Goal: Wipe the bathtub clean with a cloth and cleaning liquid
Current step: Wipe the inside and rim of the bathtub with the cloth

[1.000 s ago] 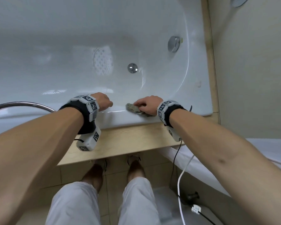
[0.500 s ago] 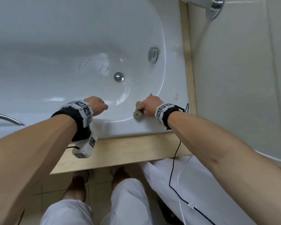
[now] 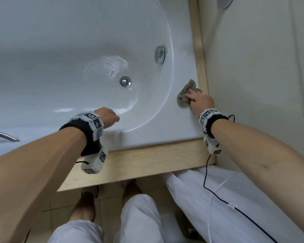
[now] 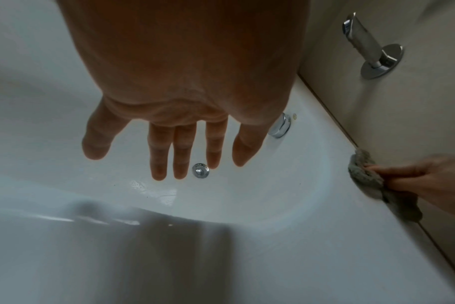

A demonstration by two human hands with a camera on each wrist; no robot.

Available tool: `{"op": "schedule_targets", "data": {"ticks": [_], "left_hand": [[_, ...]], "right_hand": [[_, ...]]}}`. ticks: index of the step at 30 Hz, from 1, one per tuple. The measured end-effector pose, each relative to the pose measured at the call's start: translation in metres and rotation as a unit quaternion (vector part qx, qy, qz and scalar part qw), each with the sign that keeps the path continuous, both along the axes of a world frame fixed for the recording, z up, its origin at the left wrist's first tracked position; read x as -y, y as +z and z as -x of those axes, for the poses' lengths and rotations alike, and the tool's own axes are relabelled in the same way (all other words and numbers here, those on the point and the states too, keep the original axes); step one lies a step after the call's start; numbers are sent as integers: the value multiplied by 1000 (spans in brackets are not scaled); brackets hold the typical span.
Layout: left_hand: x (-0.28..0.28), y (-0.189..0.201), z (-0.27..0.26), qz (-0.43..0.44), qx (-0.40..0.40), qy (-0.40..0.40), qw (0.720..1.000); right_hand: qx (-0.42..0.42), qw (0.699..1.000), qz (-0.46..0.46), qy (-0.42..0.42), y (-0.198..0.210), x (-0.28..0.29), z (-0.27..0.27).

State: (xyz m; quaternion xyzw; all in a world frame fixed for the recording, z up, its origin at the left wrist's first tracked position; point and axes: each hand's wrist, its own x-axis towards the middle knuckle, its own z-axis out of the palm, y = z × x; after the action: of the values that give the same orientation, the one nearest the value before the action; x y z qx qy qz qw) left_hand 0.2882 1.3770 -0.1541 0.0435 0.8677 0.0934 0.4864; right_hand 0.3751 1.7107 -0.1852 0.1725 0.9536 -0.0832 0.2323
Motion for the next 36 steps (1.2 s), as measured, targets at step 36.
{"op": "schedule_targets", "data": {"ticks": [36], "left_hand": [[161,-17,-12,-13,-26,-35,999]], "right_hand": [[20,993,27,114,-25,204,-60]]}}
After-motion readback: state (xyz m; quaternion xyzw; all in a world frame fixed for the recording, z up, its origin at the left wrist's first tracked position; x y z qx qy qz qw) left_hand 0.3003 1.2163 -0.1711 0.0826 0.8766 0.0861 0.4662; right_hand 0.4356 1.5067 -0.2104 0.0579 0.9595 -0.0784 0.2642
